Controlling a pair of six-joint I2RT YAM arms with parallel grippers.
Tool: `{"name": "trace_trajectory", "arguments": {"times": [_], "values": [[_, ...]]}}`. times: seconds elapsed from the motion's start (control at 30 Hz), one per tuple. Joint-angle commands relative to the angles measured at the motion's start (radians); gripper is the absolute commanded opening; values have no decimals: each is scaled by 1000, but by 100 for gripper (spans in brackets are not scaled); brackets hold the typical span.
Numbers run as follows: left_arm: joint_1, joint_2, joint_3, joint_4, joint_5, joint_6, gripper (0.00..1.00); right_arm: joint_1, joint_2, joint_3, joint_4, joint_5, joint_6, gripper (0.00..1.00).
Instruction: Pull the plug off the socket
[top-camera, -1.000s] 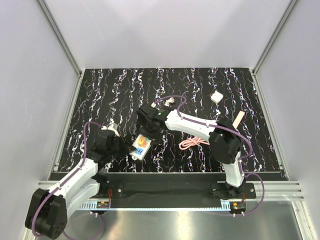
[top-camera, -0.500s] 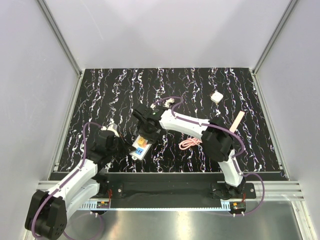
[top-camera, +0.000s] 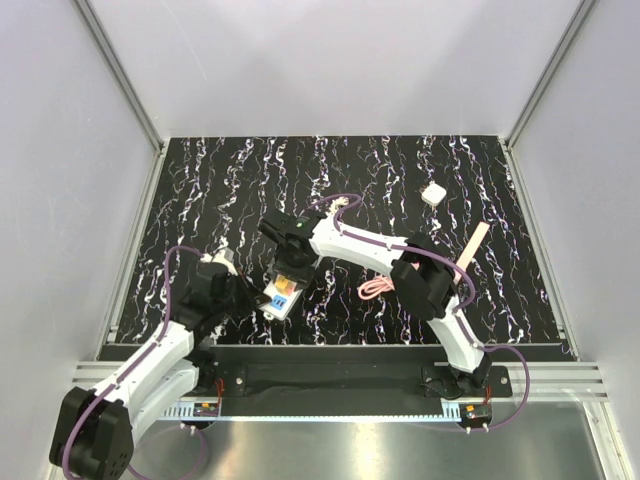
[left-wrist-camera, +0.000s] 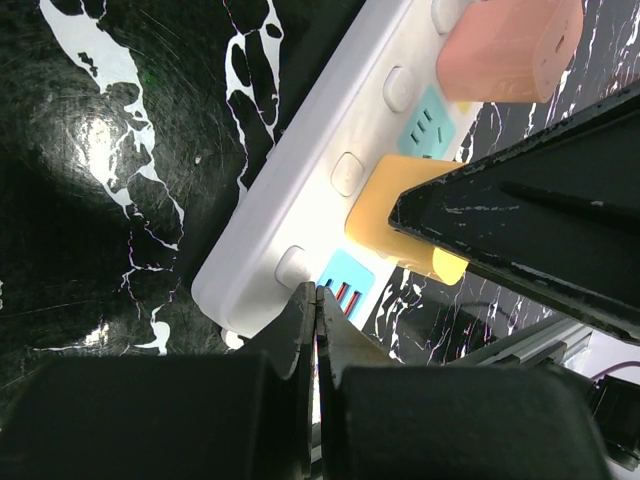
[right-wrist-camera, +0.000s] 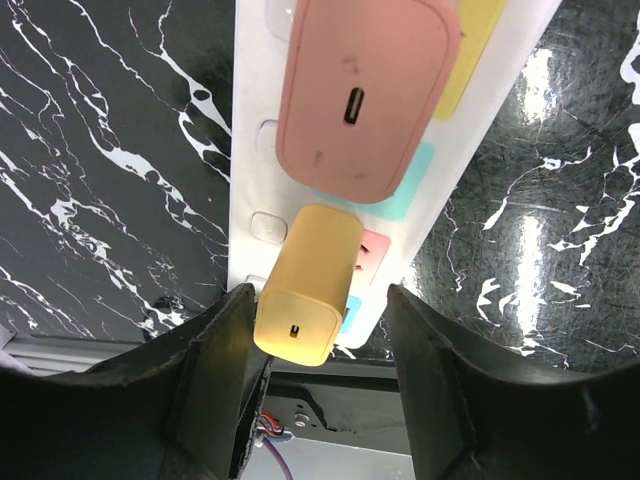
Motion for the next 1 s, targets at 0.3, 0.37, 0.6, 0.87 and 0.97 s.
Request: {"name": "trace_trajectory", "arguments": {"times": [0.3,0.37,0.6,0.87,0.97], "values": [[5,7,-18,-23,-40,26,0,17,76,135,-95,49,1,53],[6,13,-18,-22,-40,22,0,17,78,142,-95,53,-3,51],[6,50,-9,-22,-38,31,0,17,91,184,-105,73,-11,32],[6,90,-1,-22,-30,59,0,17,98,231,-130,61,-29,2],[6,110,-4,-19,-26,66,0,17,122,286,-165,55,-37,0]]}}
